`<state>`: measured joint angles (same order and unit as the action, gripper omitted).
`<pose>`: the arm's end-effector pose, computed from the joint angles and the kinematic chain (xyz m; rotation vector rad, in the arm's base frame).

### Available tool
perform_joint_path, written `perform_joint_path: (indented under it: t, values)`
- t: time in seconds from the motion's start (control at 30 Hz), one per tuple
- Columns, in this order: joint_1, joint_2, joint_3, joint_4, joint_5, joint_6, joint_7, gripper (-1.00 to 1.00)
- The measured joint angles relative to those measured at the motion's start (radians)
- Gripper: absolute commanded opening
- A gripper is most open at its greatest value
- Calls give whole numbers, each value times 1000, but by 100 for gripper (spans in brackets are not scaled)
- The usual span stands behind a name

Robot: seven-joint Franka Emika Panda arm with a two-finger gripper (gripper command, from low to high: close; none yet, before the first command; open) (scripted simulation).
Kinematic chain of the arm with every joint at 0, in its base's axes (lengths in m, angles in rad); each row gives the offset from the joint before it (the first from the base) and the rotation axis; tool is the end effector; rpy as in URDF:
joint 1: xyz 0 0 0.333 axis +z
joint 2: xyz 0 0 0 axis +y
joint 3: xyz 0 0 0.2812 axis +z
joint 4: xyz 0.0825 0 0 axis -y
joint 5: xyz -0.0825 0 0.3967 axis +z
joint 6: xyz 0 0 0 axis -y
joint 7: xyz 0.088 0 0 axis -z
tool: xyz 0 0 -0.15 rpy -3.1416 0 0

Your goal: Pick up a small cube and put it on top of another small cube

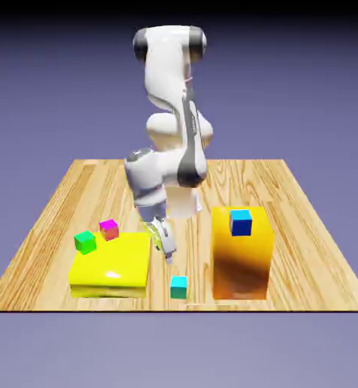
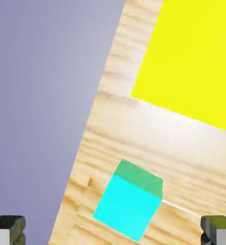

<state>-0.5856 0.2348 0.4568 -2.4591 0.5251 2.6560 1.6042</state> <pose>0.4759 -0.0491 0.1235 -1.2927 2.5861 0.3725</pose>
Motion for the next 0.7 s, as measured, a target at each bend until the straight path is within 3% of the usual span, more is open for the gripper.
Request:
perform_joint_path:
  t: [0.17, 0.33, 0.37, 0.43, 0.7]
  values:
    - [-92, 125, 71, 54, 81, -59, 134, 0]
    - [-37, 305, 61, 91, 87, 94, 106, 0]
    - [-32, 323, 60, 95, 88, 108, 104, -100]
    - [-32, 323, 60, 95, 88, 108, 104, -100]
    - [-52, 36, 72, 95, 82, -168, 193, -100]
